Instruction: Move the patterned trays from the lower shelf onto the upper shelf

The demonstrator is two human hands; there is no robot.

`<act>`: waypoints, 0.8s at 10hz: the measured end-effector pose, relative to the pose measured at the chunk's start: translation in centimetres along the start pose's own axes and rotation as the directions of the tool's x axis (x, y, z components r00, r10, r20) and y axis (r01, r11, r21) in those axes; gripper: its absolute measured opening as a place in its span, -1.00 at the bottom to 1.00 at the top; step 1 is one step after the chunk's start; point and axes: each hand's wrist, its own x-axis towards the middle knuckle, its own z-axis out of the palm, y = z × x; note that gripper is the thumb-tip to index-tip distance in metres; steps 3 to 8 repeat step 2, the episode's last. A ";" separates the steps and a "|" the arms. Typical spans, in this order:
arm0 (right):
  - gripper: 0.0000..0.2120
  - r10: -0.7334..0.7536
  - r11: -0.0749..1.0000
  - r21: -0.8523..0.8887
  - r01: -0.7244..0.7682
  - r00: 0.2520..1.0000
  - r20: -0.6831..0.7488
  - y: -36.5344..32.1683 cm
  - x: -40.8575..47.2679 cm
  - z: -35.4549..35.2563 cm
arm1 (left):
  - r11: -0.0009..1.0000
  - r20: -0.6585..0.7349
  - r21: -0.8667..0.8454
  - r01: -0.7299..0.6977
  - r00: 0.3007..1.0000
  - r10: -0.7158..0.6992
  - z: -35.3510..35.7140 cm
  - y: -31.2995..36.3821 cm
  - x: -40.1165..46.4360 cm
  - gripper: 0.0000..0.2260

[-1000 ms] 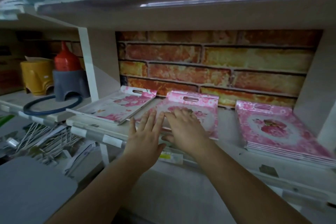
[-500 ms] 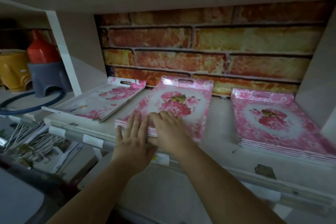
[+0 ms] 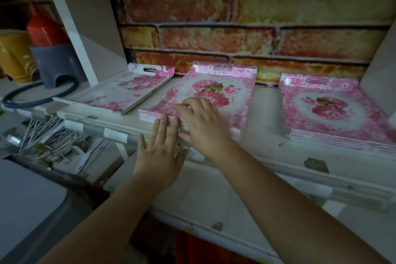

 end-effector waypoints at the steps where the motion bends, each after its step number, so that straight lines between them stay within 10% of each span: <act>1: -0.56 0.003 1.000 0.031 -0.001 0.999 -0.042 -2.3 -2.8 -1.6 | 0.999 0.025 -0.035 -0.007 1.000 0.007 -1.2 0.0 -3.3 -0.34; 8: -0.64 0.033 0.999 0.018 -0.030 0.986 -0.166 -4.9 -6.5 -4.7 | 1.000 0.010 -0.028 -0.009 1.000 0.009 -3.2 -0.8 -6.6 -0.39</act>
